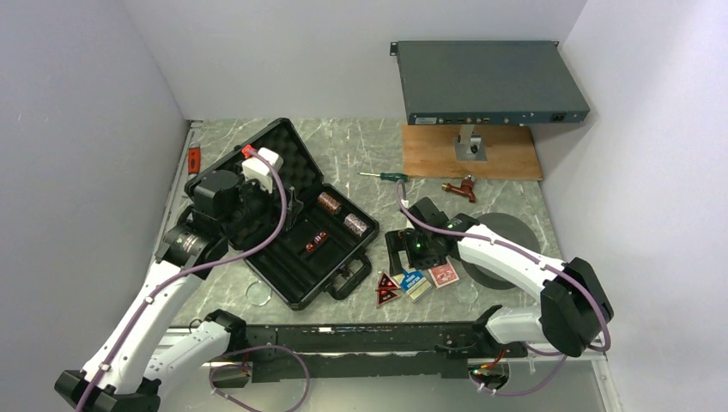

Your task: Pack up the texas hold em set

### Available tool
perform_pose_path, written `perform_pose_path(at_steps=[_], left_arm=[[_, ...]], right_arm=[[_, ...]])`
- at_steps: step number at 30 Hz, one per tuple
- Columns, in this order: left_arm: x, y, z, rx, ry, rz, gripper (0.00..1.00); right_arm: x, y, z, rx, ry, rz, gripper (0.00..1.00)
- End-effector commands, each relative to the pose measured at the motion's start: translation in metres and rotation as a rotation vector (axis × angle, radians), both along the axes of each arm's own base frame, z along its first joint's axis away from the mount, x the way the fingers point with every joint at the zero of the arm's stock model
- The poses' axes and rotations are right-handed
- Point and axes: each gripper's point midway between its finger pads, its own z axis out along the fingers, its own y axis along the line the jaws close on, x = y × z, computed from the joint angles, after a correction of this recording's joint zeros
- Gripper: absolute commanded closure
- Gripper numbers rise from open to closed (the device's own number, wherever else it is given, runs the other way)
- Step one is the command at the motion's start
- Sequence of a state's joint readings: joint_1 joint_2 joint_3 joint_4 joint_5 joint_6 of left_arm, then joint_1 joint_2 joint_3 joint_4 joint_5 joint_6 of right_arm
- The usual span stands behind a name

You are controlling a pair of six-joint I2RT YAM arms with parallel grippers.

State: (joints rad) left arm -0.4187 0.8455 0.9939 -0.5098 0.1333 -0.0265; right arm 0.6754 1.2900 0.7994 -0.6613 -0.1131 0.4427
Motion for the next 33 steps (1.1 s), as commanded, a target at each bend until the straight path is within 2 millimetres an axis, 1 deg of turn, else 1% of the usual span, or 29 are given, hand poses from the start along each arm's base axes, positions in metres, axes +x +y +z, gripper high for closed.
perform_pose_path(at_steps=[1, 7, 9, 11, 14, 18, 21, 27, 33], left_arm=[[0.001, 0.004, 0.009, 0.001, -0.028, 0.024, 0.1], [0.001, 0.007, 0.011, 0.002, -0.036, 0.037, 0.11], [0.001, 0.007, 0.011, 0.003, -0.036, 0.04, 0.11], [0.002, 0.007, 0.009, 0.007, -0.031, 0.042, 0.11], [0.002, 0.007, 0.008, 0.009, -0.027, 0.042, 0.11], [0.003, 0.008, 0.008, 0.012, -0.028, 0.047, 0.11], [0.003, 0.009, 0.008, 0.012, -0.031, 0.051, 0.11], [0.002, 0.01, 0.009, 0.014, -0.035, 0.054, 0.11], [0.002, 0.011, 0.01, 0.013, -0.037, 0.058, 0.11]], right_arm=[[-0.008, -0.001, -0.004, -0.015, 0.027, -0.023, 0.0], [-0.01, -0.006, -0.001, -0.082, -0.007, -0.012, 0.0], [-0.015, -0.003, 0.0, -0.107, -0.006, 0.012, 0.0], [-0.016, -0.004, 0.0, -0.167, -0.019, 0.035, 0.0], [-0.02, -0.005, -0.005, -0.256, -0.022, 0.079, 0.0], [-0.027, -0.002, -0.014, -0.307, -0.004, 0.145, 0.0], [-0.028, 0.0, -0.02, -0.357, -0.001, 0.182, 0.0], [-0.022, 0.001, -0.023, -0.407, -0.027, 0.205, 0.0], [0.0, 0.0, -0.017, -0.469, -0.11, 0.168, 0.0]])
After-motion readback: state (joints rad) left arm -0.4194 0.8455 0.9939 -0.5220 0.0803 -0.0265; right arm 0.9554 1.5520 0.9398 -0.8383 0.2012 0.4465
